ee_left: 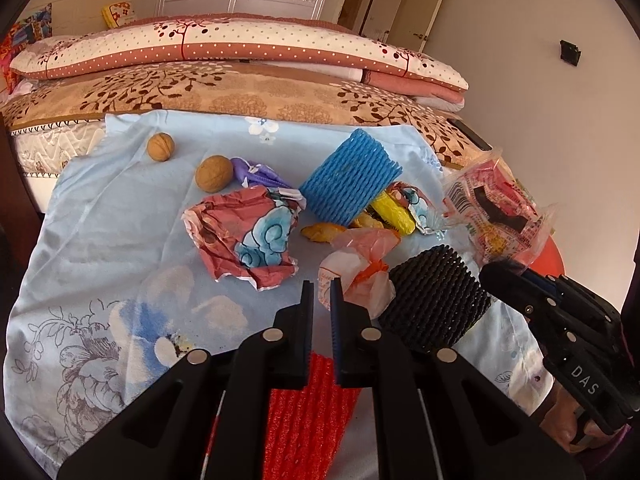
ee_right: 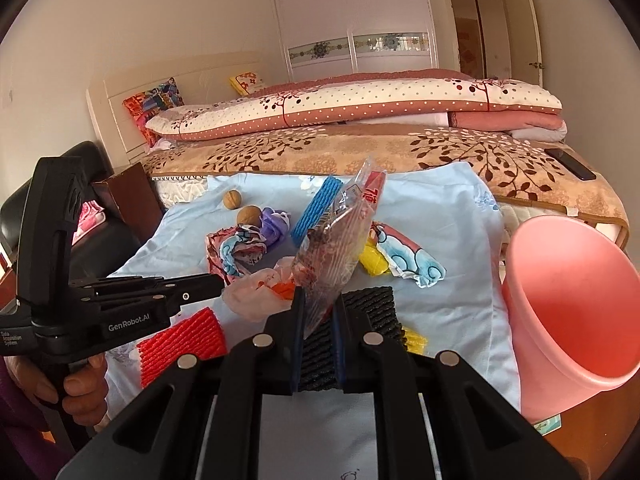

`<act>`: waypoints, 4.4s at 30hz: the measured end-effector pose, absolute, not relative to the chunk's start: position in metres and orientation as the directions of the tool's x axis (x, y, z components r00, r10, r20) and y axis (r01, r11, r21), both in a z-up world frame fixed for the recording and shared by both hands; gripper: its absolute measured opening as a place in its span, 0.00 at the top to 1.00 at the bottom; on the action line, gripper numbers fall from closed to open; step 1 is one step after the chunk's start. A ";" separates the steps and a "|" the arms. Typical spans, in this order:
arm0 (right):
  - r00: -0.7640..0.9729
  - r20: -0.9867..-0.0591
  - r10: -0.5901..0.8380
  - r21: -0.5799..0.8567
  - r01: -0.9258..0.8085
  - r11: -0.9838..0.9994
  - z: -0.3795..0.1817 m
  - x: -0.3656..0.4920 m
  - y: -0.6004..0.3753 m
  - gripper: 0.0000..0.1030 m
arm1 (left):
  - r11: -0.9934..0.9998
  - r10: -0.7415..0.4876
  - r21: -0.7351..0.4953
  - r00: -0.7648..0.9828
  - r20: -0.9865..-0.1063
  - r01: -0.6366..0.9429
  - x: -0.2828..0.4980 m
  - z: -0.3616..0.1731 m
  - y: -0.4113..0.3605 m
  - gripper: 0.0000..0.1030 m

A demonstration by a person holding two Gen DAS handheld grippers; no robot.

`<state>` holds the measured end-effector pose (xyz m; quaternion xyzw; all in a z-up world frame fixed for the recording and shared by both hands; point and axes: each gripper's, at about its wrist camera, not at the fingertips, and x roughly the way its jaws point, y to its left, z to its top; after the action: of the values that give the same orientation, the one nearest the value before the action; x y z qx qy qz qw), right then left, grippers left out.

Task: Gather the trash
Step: 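Carry both held plastic bags over the pink bucket with both tools, then open both tools to drop the plastic bags into the pink bucket, then move both open tools back over the trash on the sheet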

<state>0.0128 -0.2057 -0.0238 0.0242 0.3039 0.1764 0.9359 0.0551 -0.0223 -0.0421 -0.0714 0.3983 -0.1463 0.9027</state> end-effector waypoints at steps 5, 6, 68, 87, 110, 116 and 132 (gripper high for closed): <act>0.761 -0.551 0.344 0.153 -0.313 0.937 -0.024 0.010 -0.213 0.89 | 0.941 -0.333 -0.296 0.617 -0.713 0.166 0.063 -0.045 -0.020 0.78; 0.761 -0.551 0.343 0.155 -0.311 0.938 -0.025 0.009 -0.215 0.89 | 0.936 -0.342 -0.313 0.613 -0.712 0.158 0.064 -0.044 -0.019 0.77; 0.832 -0.554 0.037 0.202 0.092 0.975 -0.033 0.000 -0.370 0.88 | 0.811 -0.541 -0.188 0.586 -0.603 0.554 0.085 -0.003 -0.238 0.98; 0.802 -0.596 -0.028 0.217 0.194 0.957 -0.050 0.007 -0.402 0.79 | 0.796 -0.558 -0.230 0.531 -0.638 0.560 0.104 -0.020 -0.275 0.63; 0.834 -0.551 0.009 0.211 0.129 0.969 -0.031 -0.014 -0.373 0.59 | 0.861 -0.478 -0.197 0.612 -0.630 0.469 0.085 -0.007 -0.235 0.63; 0.837 -0.546 0.034 0.206 0.095 0.974 -0.025 -0.020 -0.355 0.58 | 0.873 -0.457 -0.178 0.637 -0.621 0.453 0.079 0.001 -0.209 0.63; 0.821 -0.561 0.103 0.183 0.002 0.983 -0.022 -0.016 -0.313 0.54 | 0.944 -0.314 -0.123 0.712 -0.628 0.308 0.069 -0.002 -0.119 0.63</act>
<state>-0.0159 -0.3131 -0.0222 0.0879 0.2978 0.0264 0.9502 0.0694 -0.1191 -0.0016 -0.0049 0.3400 -0.1680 0.9253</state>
